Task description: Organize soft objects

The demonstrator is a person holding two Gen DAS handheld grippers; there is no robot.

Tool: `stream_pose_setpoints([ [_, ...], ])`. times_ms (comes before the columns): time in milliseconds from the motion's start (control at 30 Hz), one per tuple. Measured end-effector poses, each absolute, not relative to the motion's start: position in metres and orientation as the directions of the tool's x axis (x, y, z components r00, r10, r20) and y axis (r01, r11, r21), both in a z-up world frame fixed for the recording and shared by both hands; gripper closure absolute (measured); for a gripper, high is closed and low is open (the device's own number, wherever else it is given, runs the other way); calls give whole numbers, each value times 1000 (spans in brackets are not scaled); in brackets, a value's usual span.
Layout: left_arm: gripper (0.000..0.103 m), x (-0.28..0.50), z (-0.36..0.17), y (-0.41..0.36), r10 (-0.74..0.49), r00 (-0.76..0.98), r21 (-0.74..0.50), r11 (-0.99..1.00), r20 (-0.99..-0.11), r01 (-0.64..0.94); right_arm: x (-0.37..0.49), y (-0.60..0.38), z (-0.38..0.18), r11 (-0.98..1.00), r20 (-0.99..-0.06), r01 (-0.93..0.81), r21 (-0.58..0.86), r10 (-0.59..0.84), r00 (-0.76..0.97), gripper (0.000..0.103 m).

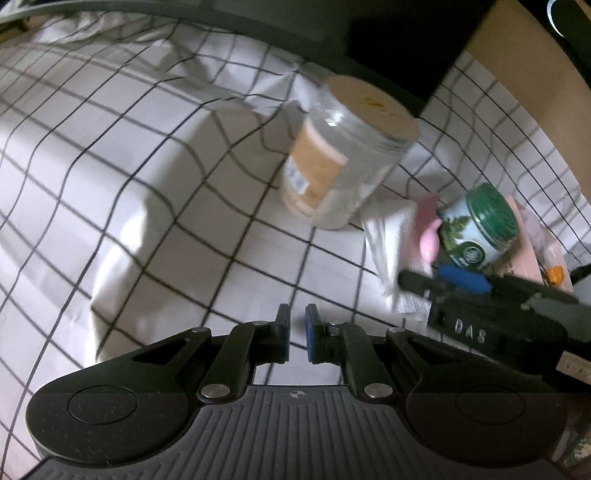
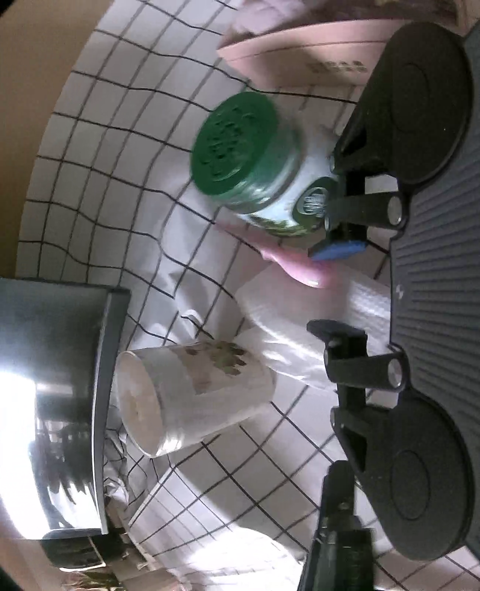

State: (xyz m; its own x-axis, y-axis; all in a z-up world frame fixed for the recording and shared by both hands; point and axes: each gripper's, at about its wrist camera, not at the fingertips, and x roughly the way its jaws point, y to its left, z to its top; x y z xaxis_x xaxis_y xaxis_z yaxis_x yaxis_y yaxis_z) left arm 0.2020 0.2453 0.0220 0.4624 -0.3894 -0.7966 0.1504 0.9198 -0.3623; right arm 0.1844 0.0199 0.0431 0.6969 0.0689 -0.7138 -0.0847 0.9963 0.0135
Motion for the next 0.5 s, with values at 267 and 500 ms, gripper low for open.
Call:
stream_pose_setpoints([
  [267, 94, 206, 35, 254, -377, 507, -350, 924, -775, 153, 177, 41, 35, 960, -733, -263, 95, 246, 634, 87],
  [500, 94, 212, 53, 229, -433, 504, -328, 900, -747, 287, 140, 63, 40, 847, -754, -477, 233, 467, 461, 85],
])
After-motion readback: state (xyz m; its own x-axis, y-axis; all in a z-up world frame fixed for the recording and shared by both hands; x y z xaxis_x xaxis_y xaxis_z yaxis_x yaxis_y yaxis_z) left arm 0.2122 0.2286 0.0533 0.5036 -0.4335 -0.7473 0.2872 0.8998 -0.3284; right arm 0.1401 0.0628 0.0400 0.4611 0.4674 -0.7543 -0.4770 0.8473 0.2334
